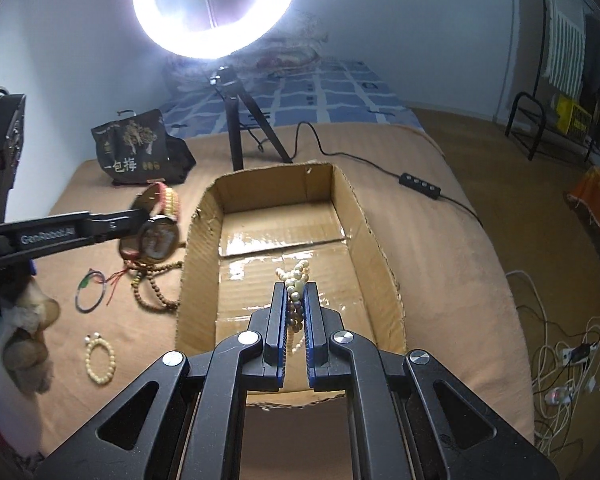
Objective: Organize jewelry
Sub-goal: 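Carry the watch and pearl necklace into the cardboard box and open both tools, then move both tools back toward the blue bangle and prayer beads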
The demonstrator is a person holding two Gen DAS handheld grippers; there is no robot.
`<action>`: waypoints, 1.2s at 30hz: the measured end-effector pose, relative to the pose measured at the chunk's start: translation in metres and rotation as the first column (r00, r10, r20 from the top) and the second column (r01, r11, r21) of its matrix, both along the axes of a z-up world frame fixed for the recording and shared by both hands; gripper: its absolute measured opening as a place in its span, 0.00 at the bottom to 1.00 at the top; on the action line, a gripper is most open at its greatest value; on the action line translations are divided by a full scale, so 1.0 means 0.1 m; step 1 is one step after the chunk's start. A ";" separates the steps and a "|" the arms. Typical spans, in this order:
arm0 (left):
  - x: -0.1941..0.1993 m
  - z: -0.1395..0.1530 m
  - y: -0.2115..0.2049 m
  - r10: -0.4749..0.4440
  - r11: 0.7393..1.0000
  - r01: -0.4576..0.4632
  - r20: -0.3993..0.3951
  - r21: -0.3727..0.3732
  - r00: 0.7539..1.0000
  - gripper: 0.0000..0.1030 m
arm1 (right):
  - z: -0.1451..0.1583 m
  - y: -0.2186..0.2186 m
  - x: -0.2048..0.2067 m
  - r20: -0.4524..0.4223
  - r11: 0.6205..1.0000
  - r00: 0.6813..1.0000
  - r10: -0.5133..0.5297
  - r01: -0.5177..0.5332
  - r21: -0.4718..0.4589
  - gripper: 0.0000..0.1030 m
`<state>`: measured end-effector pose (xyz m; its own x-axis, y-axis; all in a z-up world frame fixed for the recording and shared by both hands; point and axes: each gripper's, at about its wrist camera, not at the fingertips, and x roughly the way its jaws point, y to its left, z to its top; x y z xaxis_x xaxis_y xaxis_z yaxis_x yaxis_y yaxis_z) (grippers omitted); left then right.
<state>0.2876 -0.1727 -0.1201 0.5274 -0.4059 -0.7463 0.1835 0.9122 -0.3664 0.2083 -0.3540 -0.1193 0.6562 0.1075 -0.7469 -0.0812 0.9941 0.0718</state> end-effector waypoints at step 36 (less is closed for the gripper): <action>-0.13 0.16 0.20 -0.014 0.993 0.003 0.094 0.121 0.995 0.42 | -0.04 0.07 -0.10 -0.013 1.000 1.000 0.016 -0.017 -0.027 0.47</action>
<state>0.2742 -0.1531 -0.1038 0.5950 -0.3211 -0.7368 0.2202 0.9468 -0.2348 0.1981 -0.3469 -0.1230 0.6447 0.0982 -0.7581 -0.0968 0.9942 0.0465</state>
